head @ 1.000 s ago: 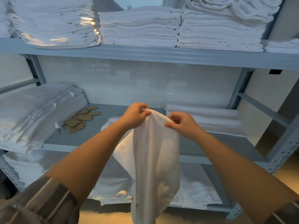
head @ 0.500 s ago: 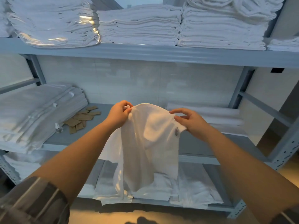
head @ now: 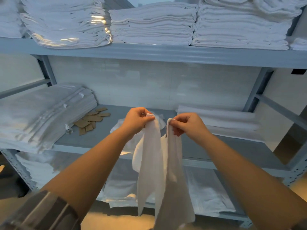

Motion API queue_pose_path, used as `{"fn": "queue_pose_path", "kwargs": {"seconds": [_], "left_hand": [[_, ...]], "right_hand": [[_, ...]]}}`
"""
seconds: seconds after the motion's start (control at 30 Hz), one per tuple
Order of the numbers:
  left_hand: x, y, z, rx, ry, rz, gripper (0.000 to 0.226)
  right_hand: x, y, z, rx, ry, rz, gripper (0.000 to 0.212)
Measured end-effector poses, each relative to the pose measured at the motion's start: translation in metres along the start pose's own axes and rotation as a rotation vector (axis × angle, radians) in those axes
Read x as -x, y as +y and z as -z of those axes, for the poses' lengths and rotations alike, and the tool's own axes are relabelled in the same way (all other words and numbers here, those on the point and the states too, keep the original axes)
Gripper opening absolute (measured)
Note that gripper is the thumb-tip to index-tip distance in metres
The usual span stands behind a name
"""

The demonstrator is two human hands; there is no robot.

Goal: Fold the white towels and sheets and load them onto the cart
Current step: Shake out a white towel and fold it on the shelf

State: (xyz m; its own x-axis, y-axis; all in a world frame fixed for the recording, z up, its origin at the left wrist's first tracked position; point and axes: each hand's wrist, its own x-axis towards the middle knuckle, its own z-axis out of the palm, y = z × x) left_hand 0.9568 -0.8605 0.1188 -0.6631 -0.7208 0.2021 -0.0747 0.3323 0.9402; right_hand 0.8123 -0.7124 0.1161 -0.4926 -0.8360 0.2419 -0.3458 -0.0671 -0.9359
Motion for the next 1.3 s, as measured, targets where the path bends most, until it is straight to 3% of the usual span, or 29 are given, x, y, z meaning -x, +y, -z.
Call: {"fn": "queue_pose_path", "kwargs": {"seconds": [0.17, 0.37, 0.47, 0.53, 0.63, 0.7, 0.9, 1.1, 1.3], "left_hand": [[0.013, 0.013, -0.017, 0.149, -0.152, 0.007, 0.011], [0.019, 0.02, -0.023, 0.187, -0.263, 0.025, 0.03], [0.02, 0.021, -0.024, 0.064, -0.251, -0.029, 0.017], [0.019, 0.022, -0.025, 0.009, -0.269, -0.05, 0.013], [0.015, 0.029, -0.02, -0.069, -0.314, -0.098, 0.014], [0.011, 0.033, -0.016, -0.166, -0.291, -0.168, 0.011], [0.0, 0.041, -0.004, -0.726, -0.318, -0.482, 0.01], [-0.007, 0.048, 0.002, -1.285, -0.137, -0.731, 0.02], [-0.012, 0.052, 0.014, -1.521, -0.113, -0.839, 0.021]], "right_hand": [[-0.002, -0.003, -0.014, 0.27, 0.072, 0.126, 0.016], [-0.001, -0.002, -0.013, 0.349, 0.168, 0.156, 0.028], [0.002, -0.002, -0.01, 0.398, 0.197, 0.178, 0.033], [0.004, -0.003, -0.007, 0.374, 0.15, 0.171, 0.032], [0.01, 0.0, -0.002, 0.139, -0.076, 0.101, 0.022], [0.011, 0.003, 0.0, 0.071, -0.139, 0.091, 0.02], [0.003, 0.004, -0.018, 0.307, 0.052, 0.262, 0.028], [0.0, 0.015, -0.031, 0.262, 0.201, 0.294, 0.03], [0.004, 0.032, -0.031, 0.376, 0.203, 0.297, 0.029]]}}
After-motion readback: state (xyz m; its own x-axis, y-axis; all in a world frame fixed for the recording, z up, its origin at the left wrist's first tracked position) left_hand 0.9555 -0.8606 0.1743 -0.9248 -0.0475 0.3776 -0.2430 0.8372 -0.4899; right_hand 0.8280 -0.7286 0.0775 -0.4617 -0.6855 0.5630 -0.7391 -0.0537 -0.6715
